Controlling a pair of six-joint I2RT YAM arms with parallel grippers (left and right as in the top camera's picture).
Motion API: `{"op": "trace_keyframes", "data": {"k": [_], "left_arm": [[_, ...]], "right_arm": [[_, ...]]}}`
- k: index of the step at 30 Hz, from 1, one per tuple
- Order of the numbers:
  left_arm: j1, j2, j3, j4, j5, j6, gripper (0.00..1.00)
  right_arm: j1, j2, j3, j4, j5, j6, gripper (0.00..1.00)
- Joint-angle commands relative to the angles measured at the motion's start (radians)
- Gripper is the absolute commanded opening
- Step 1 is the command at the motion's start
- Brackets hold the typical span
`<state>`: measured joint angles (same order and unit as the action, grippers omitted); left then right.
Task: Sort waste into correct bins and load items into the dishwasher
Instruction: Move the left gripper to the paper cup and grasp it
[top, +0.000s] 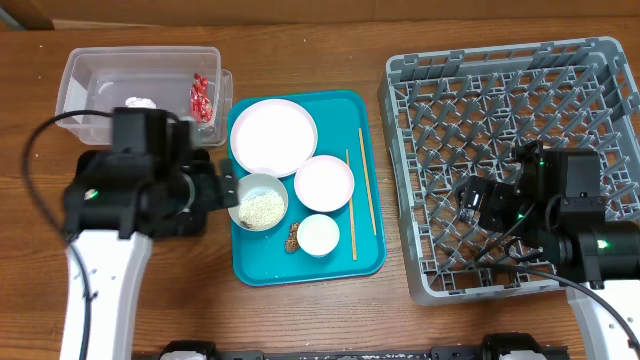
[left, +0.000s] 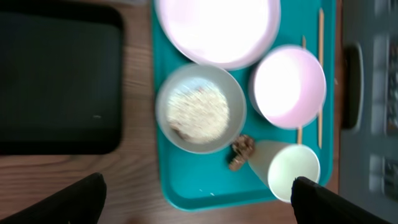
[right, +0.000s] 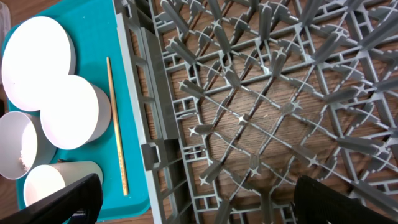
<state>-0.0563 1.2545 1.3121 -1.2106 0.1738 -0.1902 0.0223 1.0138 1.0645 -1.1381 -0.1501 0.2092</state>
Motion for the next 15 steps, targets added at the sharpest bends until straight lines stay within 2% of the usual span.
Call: {"op": "trace_keyframes", "data": {"k": [1,8,15], "left_arm": [[-0.066,0.063,-0.042,0.016,0.140,0.077,0.95],[-0.243,0.235,-0.043,0.002,0.137,0.091,0.87],[-0.320,0.346,-0.043,0.010,0.130,0.089,0.87]], "right_arm": [[0.005,-0.009,0.032,0.006,0.003,0.001,1.00],[0.005,0.004,0.032,0.006,0.003,0.001,1.00],[0.005,0.031,0.032,-0.008,0.003,0.001,1.00]]}}
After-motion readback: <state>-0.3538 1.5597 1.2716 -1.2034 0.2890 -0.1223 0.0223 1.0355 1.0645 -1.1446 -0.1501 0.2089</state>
